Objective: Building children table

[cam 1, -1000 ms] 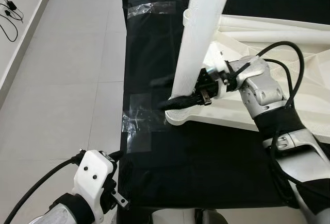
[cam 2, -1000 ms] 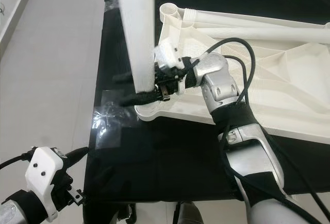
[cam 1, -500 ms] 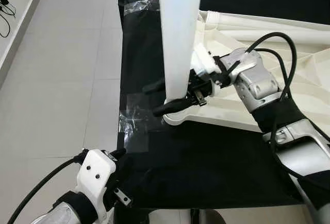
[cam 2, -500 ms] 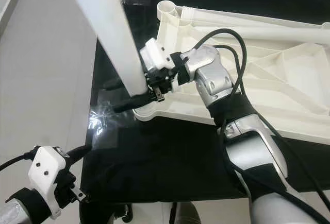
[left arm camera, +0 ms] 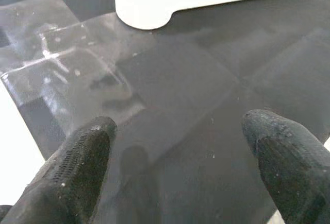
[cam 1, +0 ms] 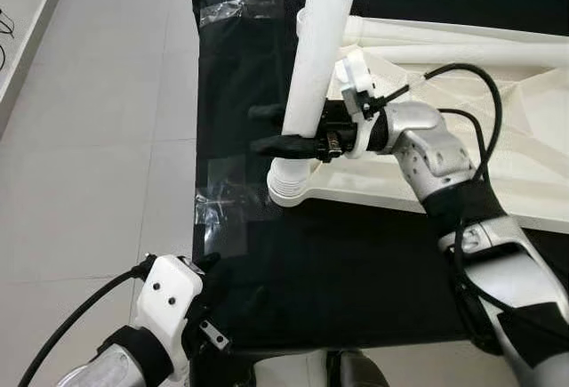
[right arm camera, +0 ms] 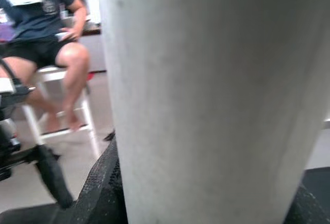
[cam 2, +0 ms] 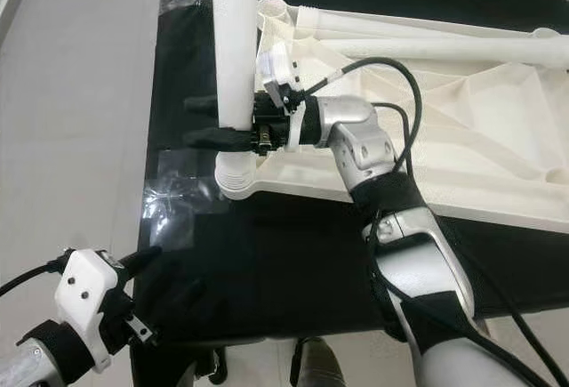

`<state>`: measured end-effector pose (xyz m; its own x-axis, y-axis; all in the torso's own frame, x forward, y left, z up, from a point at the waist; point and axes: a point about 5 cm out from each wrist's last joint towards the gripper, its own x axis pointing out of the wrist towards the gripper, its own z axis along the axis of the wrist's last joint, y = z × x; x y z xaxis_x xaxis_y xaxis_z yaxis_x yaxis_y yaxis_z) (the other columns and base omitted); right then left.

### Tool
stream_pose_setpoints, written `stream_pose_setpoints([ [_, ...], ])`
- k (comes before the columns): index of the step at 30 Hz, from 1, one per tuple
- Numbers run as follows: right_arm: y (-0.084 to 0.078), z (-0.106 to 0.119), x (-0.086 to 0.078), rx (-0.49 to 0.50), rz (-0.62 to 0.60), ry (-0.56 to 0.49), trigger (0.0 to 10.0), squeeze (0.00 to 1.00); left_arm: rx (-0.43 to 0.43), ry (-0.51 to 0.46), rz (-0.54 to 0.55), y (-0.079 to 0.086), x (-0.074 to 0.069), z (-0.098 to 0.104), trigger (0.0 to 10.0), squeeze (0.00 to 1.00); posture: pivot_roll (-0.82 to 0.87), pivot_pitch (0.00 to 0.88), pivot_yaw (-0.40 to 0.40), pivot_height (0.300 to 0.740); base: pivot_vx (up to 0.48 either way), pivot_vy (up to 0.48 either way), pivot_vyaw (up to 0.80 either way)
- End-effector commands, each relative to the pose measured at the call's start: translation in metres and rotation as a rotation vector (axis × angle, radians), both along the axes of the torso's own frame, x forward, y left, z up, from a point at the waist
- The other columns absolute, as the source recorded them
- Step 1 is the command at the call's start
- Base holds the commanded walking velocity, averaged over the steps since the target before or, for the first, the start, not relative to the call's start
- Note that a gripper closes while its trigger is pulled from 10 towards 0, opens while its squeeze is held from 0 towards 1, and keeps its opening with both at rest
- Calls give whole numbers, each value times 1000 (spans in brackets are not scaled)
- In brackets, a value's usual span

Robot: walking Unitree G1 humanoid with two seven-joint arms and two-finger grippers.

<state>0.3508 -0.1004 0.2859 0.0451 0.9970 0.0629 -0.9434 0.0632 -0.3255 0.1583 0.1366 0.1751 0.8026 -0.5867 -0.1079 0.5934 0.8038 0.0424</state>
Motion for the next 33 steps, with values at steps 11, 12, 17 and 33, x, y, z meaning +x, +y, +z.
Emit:
stream_pose_setpoints([
  [11, -13, -36, -16, -118, -67, 10, 10000, 0, 5, 8, -3, -1, 1, -5, 10000, 0, 114, 376, 17, 740, 0, 0, 0],
  [12, -11, -38, -18, -144, -53, 0, 10000, 0, 7, 7, -4, -1, 1, -5, 10000, 0, 114, 375, 15, 740, 0, 0, 0],
  [17, -7, -33, -17, -210, -20, -22, 10000, 0, 8, 3, -1, -1, 2, -5, 10000, 0, 109, 373, 6, 740, 0, 0, 0],
  [33, -8, -27, -14, -274, 112, 50, 10000, 0, 5, 1, -4, -2, 1, -5, 10000, 0, 112, 373, 7, 740, 0, 0, 0],
])
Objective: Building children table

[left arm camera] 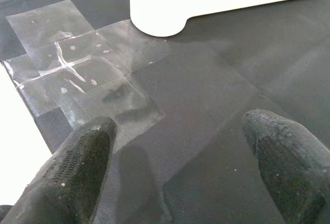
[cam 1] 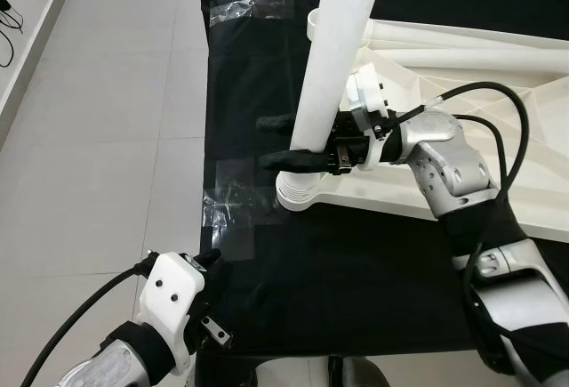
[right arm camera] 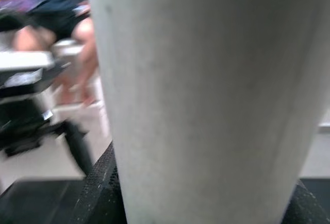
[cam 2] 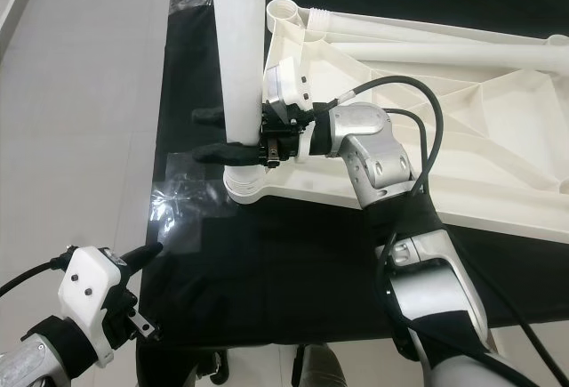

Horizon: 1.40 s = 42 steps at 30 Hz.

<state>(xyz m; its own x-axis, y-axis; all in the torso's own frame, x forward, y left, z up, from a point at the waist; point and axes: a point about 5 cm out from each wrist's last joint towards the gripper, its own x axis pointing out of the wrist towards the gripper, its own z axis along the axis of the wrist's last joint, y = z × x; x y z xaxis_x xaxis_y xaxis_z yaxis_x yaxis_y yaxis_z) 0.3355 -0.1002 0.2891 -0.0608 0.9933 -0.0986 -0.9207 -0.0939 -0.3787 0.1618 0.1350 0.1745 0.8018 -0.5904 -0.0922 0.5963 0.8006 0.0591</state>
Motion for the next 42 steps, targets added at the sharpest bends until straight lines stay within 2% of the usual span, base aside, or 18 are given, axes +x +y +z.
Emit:
stream_pose_setpoints([
  [1, -9, -30, 1, -143, 15, 99, 10000, 0, 1, 24, 1, -1, -2, -5, 10000, 0, 112, 373, 7, 740, 0, 0, 0],
  [7, -3, -29, 1, -244, 117, 76, 10000, 0, 1, 27, -2, -1, -4, -5, 10000, 0, 121, 373, 9, 740, 0, 0, 0],
  [14, 2, -30, 4, -262, 137, 90, 10000, 0, -1, 31, -4, -1, -6, -4, 10000, 0, 127, 374, 12, 740, 0, 0, 0],
  [16, 4, -27, 6, -247, 134, 99, 10000, 0, -1, 32, -5, -1, -6, -4, 10000, 0, 127, 373, 11, 740, 0, 0, 0],
  [19, 9, -20, 15, -169, 94, 122, 10000, 0, -3, 35, -8, -2, -8, -4, 10000, 0, 126, 374, 5, 740, 0, 0, 0],
  [24, 6, -25, 19, -106, 9, 140, 10000, 0, -7, 34, -4, -3, -8, -4, 10000, 0, 120, 379, -2, 740, 0, 0, 0],
  [26, 6, -25, 19, -106, 9, 140, 10000, 0, -7, 34, -4, -3, -8, -4, 10000, 0, 120, 379, -2, 740, 0, 0, 0],
  [28, -1, -32, 19, -63, -80, 144, 10000, 0, -10, 34, -4, -3, -7, -4, 10000, 0, 109, 380, -3, 740, 0, 0, 0],
  [29, -1, -32, 19, -63, -80, 144, 10000, 0, -10, 34, -4, -3, -7, -4, 10000, 0, 109, 380, -3, 740, 0, 0, 0],
  [32, -12, -40, 10, 2, -180, 151, 10000, 0, -13, 35, -5, -3, -6, -5, 10000, 0, 91, 376, -7, 740, 0, 0, 0],
  [34, -14, -42, 7, 19, -203, 160, 10000, 0, -12, 35, -6, -3, -6, -6, 10000, 0, 91, 376, -7, 740, 0, 0, 0],
  [35, -15, -48, 2, 19, -258, 163, 10000, 0, -11, 35, -6, -3, -5, -6, 10000, 0, 85, 374, -9, 740, 0, 0, 0],
  [36, -15, -48, 2, 19, -258, 163, 10000, 0, -11, 35, -6, -3, -5, -6, 10000, 0, 85, 374, -9, 740, 0, 0, 0],
  [38, -13, -64, -7, 52, -472, 217, 10000, 0, -7, 34, -5, -2, -4, -7, 10000, 0, 83, 369, -13, 740, 0, 0, 0],
  [39, -8, -77, -14, 58, -652, 230, 10000, 0, -5, 33, -2, -2, -4, -7, 10000, 0, 85, 365, -15, 740, 0, 0, 0],
  [40, -9, -96, -25, 48, -909, 290, 10000, 0, -2, 32, 4, 0, -3, -8, 10000, 0, 83, 357, -18, 740, 0, 0, 0],
  [41, -9, -96, -25, 48, -909, 290, 10000, 0, -2, 32, 4, 0, -3, -8, 10000, 0, 83, 357, -18, 740, 0, 0, 0],
  [42, -14, -108, -33, 36, -1096, 331, 10000, 0, 0, 31, 8, 1, -2, -8, 10000, 0, 80, 354, -19, 740, 0, 0, 0],
])
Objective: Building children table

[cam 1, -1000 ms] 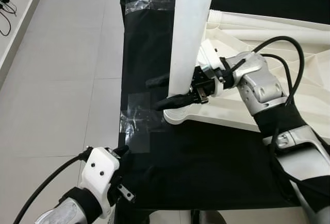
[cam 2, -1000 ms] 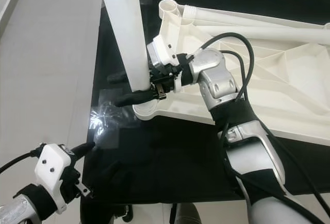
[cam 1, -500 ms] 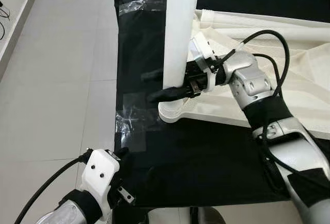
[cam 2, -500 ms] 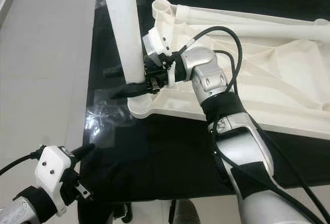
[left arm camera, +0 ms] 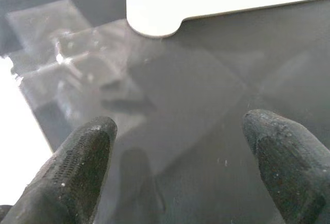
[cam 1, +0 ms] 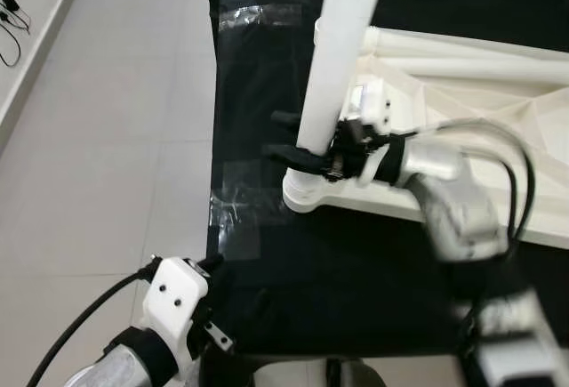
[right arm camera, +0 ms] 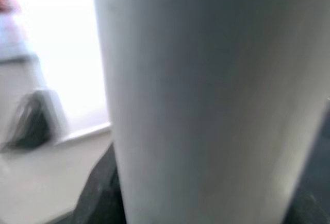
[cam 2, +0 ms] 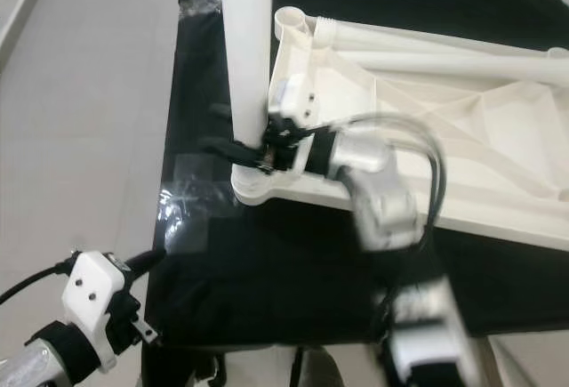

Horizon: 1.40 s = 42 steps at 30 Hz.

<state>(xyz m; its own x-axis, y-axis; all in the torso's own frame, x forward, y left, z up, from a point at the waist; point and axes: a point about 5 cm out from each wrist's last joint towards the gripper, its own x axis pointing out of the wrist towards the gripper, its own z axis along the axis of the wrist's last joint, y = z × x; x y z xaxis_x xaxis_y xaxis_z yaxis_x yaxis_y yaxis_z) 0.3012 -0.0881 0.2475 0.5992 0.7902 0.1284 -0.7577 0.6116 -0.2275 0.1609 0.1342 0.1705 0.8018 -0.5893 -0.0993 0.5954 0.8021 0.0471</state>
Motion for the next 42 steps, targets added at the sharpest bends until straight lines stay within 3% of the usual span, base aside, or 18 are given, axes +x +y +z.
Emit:
stream_pose_setpoints([
  [1, -26, -66, 1, -127, -350, 346, 10000, 0, 6, 18, 6, 2, -1, -5, 10000, 0, 80, 354, -19, 740, 0, 0, 0],
  [3, -21, -82, -21, -113, -515, 368, 10000, 0, -5, 12, 42, 8, 3, -3, 10000, 0, 79, 332, -3, 740, 0, 0, 0],
  [8, -6, -76, -17, -47, -534, 314, 10000, 0, -22, -34, 112, 22, 15, 6, 10000, 0, 94, 292, -3, 740, 0, 0, 0],
  [9, -1, -71, -11, -8, -557, 302, 10000, 0, -37, -98, 163, 34, 26, 21, 10000, 0, 102, 281, -1, 740, 0, 0, 0],
  [10, -1, -71, -11, -8, -557, 302, 10000, 0, -37, -98, 163, 34, 26, 21, 10000, 0, 102, 281, -1, 740, 0, 0, 0],
  [12, 1, -74, -7, 4, -568, 303, 10000, 0, -53, -195, 187, 45, 37, 47, 10000, 0, 114, 255, 1, 740, 0, 0, 0],
  [16, 3, -77, -8, 6, -591, 318, 10000, 0, -61, -258, 186, 50, 46, 65, 10000, 0, 120, 236, 10, 740, 0, 0, 0],
  [17, 5, -77, -8, 35, -598, 319, 10000, 0, -89, -306, 128, 47, 54, 83, 10000, 0, 117, 209, 22, 740, 0, 0, 0],
  [18, 5, -77, -8, 35, -598, 319, 10000, 0, -89, -306, 128, 47, 54, 83, 10000, 0, 117, 209, 22, 740, 0, 0, 0],
  [19, 9, -75, -12, 82, -630, 316, 10000, 0, -148, -361, -22, 36, 66, 112, 10000, 0, 108, 188, 41, 740, 0, 0, 0],
  [22, 12, -73, -14, 115, -641, 304, 10000, 0, -188, -365, -132, 26, 73, 124, 10000, 0, 100, 171, 58, 740, 0, 0, 0],
  [23, 12, -73, -14, 115, -641, 304, 10000, 0, -188, -365, -132, 26, 73, 124, 10000, 0, 100, 171, 58, 740, 0, 0, 0],
  [25, 12, -73, -15, 137, -629, 288, 10000, 0, -224, -351, -250, 14, 82, 133, 10000, 0, 90, 157, 77, 740, 0, 0, 0],
  [27, 12, -73, -15, 137, -629, 288, 10000, 0, -224, -351, -250, 14, 82, 133, 10000, 0, 90, 157, 77, 740, 0, 0, 0],
  [29, 10, -77, -14, 140, -627, 284, 10000, 0, -249, -326, -385, -3, 90, 144, 10000, 0, 78, 144, 91, 740, 0, 0, 0],
  [35, 11, -80, -13, 136, -626, 285, 10000, 0, -240, -311, -491, -17, 95, 151, 10000, 0, 76, 141, 100, 740, 0, 0, 0],
  [37, 16, -78, -12, 143, -607, 269, 10000, 0, -220, -292, -555, -30, 107, 157, 10000, 0, 81, 138, 105, 740, 0, 0, 0],
  [42, 23, -75, -14, 147, -568, 240, 10000, 0, -168, -270, -566, -41, 122, 158, 10000, 0, 79, 135, 113, 740, 0, 0, 0],
])
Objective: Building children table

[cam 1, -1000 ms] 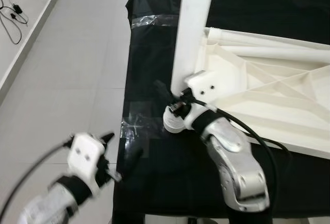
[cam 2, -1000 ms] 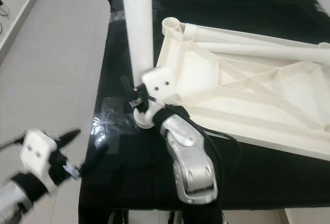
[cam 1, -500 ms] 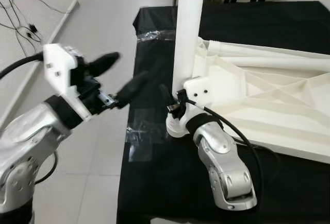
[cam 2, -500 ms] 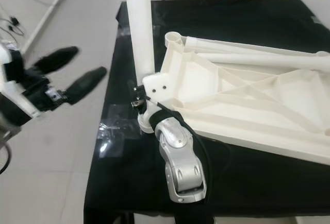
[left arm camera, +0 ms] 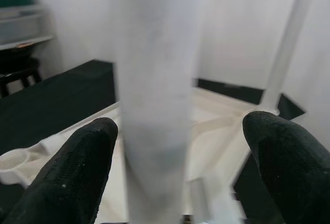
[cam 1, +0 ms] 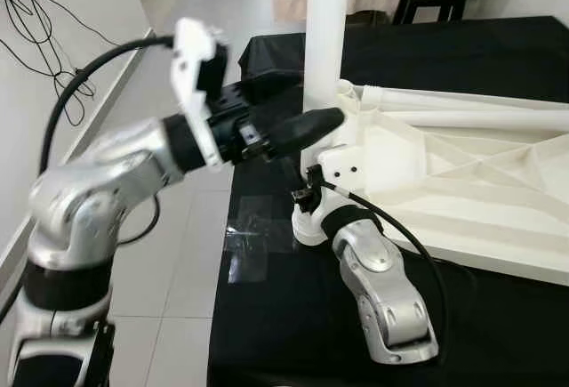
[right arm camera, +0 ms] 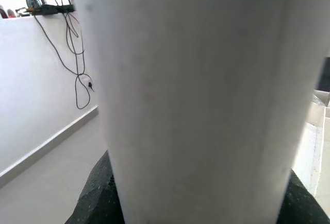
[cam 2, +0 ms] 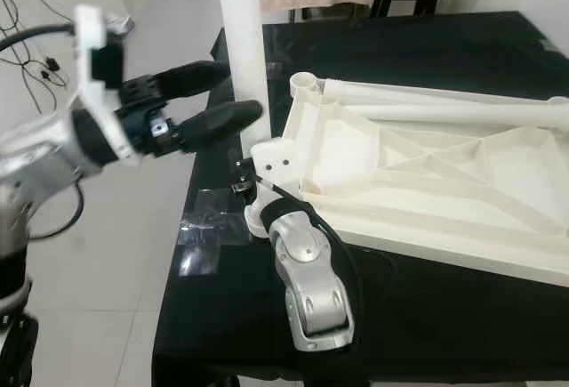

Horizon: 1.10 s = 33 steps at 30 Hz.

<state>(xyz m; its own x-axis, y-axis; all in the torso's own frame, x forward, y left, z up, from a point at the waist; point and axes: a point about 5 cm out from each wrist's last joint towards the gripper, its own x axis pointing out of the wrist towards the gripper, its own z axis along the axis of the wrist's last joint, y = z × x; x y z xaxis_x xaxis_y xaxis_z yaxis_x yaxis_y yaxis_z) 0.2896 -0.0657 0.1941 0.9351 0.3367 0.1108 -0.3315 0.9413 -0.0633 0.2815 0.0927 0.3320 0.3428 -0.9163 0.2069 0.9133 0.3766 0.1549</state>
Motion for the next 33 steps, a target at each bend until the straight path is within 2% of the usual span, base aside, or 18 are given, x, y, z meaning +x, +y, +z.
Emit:
stream_pose_setpoints([
  [1, 2, -21, -3, 53, 3, 106, 10000, 0, 34, -2, 20, -3, 6, -4, 10000, 0, 79, 135, 114, 740, 0, 0, 0],
  [3, 4, -21, -4, 54, 13, 101, 10000, 0, 49, -12, 47, -5, 11, -4, 10000, 0, 79, 135, 114, 740, 0, 0, 0],
  [5, 6, -20, -5, 65, 32, 91, 10000, 0, 57, -24, 92, -10, 22, 1, 10000, 0, 75, 134, 123, 740, 0, 0, 0],
  [6, 6, -20, -5, 65, 32, 91, 10000, 0, 57, -24, 92, -10, 22, 1, 10000, 0, 75, 134, 123, 740, 0, 0, 0],
  [7, 8, -20, -6, 72, 41, 86, 10000, 0, 56, -26, 104, -13, 27, 3, 8196, 0, 73, 133, 128, 740, 0, 0, 0],
  [8, 8, -20, -6, 72, 41, 86, 10000, 0, 56, -26, 104, -13, 27, 3, 8196, 0, 73, 133, 128, 740, 0, 0, 0],
  [9, 9, -20, -6, 75, 45, 84, 10000, 0, 45, -18, 91, -16, 28, 4, 0, 0, 71, 133, 131, 740, 0, 0, 0],
  [17, 10, -20, -7, 71, 62, 71, 10000, 0, 10, 26, 13, -32, 23, -2, 0, 0, 66, 131, 123, 740, 0, 0, 0],
  [31, 12, -17, -6, 30, 110, 47, 10000, 0, -13, 67, -12, -41, 22, -12, 0, 0, 56, 133, 107, 740, 0, 0, 0],
  [32, 12, -17, -5, 23, 115, 44, 10000, 1000, -16, 67, -11, -41, 22, -12, 0, 0, 56, 133, 107, 740, 0, 0, 0],
  [33, 12, -11, -4, 41, 175, 31, 10000, 1000, -19, 67, -9, -42, 21, -12, 0, 0, 55, 133, 101, 740, 0, 0, 0],
])
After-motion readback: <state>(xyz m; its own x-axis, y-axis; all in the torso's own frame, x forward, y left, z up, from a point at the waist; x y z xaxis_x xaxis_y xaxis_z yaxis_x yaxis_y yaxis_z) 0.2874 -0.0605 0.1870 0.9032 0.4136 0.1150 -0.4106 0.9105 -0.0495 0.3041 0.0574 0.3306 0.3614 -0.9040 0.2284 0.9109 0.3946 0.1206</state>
